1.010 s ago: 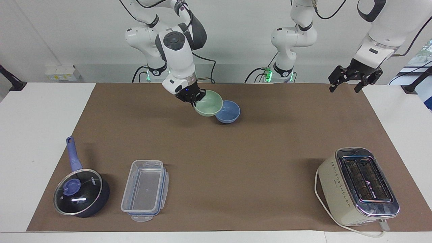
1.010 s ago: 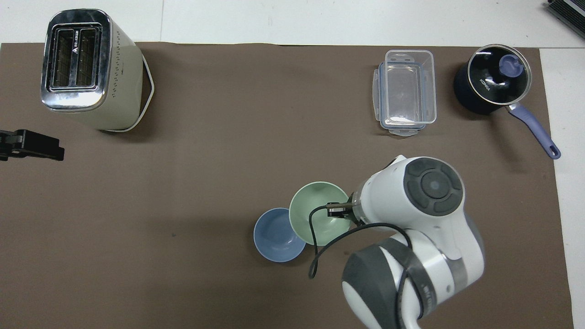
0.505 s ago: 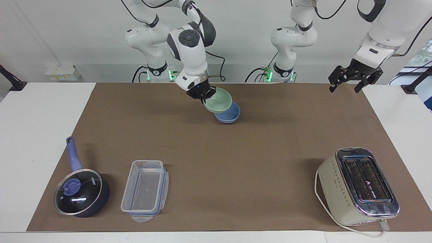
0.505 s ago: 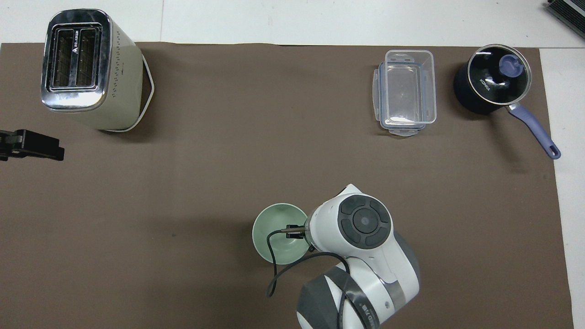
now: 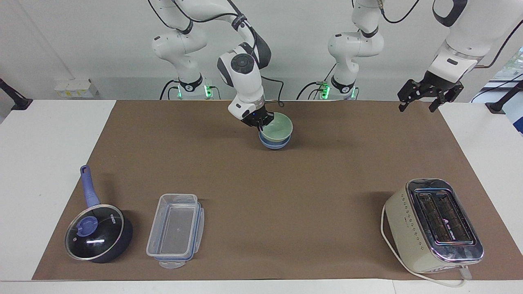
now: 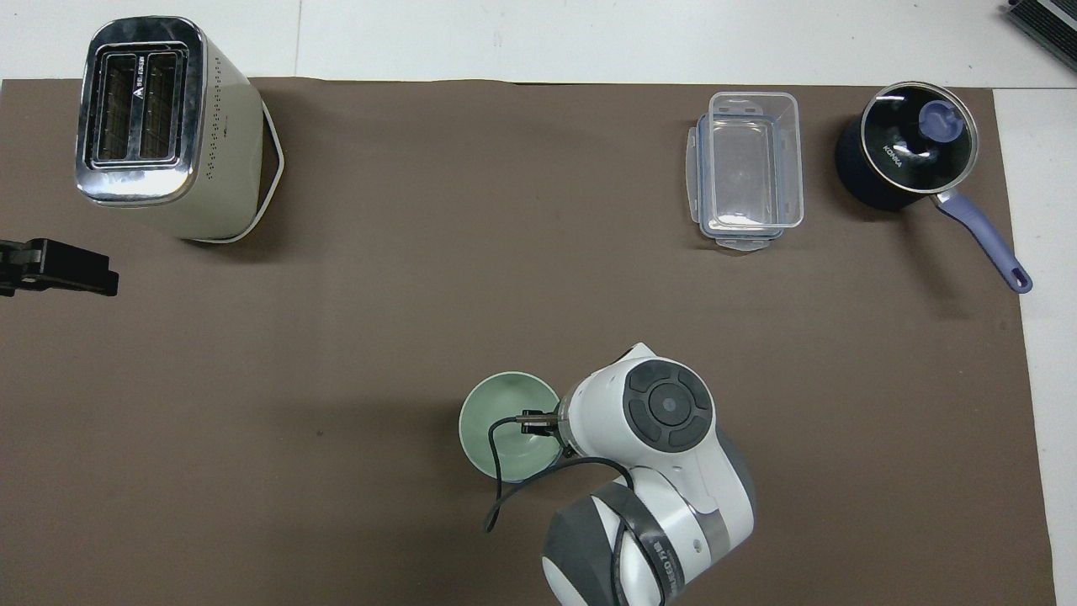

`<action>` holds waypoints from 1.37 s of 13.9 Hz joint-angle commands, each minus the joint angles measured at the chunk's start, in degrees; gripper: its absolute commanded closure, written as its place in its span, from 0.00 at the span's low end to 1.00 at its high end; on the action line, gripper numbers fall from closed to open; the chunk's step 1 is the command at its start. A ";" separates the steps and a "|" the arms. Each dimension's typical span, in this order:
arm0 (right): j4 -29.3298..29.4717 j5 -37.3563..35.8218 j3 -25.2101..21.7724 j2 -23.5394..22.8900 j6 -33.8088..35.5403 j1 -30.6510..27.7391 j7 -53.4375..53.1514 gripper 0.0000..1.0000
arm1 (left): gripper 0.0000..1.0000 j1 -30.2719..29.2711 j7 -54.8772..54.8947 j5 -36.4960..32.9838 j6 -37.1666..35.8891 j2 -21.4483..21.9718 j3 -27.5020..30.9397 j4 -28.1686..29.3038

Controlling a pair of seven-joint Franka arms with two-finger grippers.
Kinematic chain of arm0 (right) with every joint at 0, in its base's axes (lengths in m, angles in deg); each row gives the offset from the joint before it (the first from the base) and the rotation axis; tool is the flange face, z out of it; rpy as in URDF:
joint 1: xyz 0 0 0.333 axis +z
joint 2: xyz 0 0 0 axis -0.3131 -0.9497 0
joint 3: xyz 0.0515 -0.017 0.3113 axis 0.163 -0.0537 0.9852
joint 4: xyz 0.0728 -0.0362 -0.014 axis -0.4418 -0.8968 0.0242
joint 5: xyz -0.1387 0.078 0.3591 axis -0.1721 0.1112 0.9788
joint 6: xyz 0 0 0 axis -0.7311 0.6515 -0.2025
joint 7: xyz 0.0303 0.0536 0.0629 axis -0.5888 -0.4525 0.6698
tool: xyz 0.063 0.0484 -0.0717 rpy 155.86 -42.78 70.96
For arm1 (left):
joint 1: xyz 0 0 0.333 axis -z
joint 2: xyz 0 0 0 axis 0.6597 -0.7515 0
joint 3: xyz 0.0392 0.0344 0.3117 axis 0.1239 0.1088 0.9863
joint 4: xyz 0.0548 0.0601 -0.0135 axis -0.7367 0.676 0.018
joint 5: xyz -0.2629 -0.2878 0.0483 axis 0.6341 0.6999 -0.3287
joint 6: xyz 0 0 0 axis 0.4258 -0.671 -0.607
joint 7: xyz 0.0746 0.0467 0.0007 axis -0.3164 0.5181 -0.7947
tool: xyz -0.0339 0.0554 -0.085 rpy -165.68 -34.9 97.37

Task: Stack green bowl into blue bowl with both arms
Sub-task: 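Open the right gripper and lift it off the stacked bowls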

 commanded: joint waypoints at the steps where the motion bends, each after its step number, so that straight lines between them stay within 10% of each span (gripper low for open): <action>1: -1.91 1.82 -0.22 -0.08 -2.23 0.69 -0.06 0.99 | 0.00 -0.81 0.62 -0.61 -0.95 -0.12 -0.52 -0.61; 4: -2.09 1.82 -0.22 0.10 -1.96 0.69 -0.41 0.80 | 0.00 -0.81 0.62 -0.61 -0.95 -0.12 -0.52 -0.61; 6: -2.00 1.82 -0.22 0.01 -1.87 0.69 -0.50 0.30 | 0.00 -0.81 0.62 -0.61 -0.95 -0.12 -0.52 -0.61; 13: -0.42 0.51 -0.92 5.35 1.01 -2.02 2.38 0.01 | 0.00 -0.81 0.62 -0.61 -0.95 -0.12 -0.52 -0.61; 19: 4.14 -5.47 -0.93 13.89 12.53 -18.26 14.85 0.00 | 0.00 -0.81 0.62 -0.61 -0.95 -0.12 -0.44 -0.61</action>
